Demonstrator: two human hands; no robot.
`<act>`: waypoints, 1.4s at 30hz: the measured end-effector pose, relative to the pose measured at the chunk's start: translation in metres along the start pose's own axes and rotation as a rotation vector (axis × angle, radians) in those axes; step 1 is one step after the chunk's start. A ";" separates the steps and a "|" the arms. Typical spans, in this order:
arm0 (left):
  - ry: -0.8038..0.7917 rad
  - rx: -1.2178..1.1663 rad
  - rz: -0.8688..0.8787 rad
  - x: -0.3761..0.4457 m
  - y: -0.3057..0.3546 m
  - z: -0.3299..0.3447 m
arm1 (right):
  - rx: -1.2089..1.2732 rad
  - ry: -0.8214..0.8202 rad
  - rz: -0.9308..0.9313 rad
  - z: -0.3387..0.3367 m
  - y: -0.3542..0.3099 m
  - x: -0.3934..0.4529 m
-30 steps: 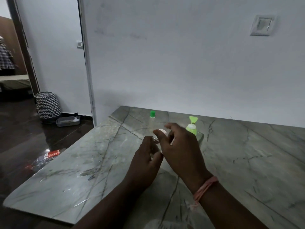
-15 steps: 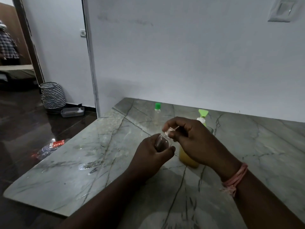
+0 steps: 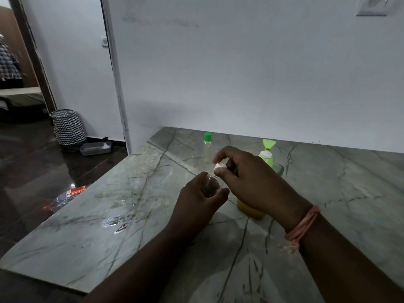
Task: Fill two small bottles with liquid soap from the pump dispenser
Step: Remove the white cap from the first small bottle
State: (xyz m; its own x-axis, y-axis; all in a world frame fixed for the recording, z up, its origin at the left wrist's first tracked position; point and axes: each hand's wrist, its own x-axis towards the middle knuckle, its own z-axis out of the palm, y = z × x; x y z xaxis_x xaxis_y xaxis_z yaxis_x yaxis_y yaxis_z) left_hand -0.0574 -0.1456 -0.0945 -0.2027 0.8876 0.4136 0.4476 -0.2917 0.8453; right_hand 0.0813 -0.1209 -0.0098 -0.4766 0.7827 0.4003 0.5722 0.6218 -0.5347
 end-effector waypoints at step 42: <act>0.597 -0.023 -0.300 0.011 -0.011 -0.034 | -0.015 0.124 0.323 0.104 0.025 0.038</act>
State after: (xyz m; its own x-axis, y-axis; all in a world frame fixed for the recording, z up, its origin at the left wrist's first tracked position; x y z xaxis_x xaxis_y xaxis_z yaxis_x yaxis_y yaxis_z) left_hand -0.0940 -0.1450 -0.0880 -0.7658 0.5836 0.2702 0.2792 -0.0768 0.9571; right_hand 0.0087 -0.0782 -0.0855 -0.1847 0.9359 0.2999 0.6905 0.3407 -0.6380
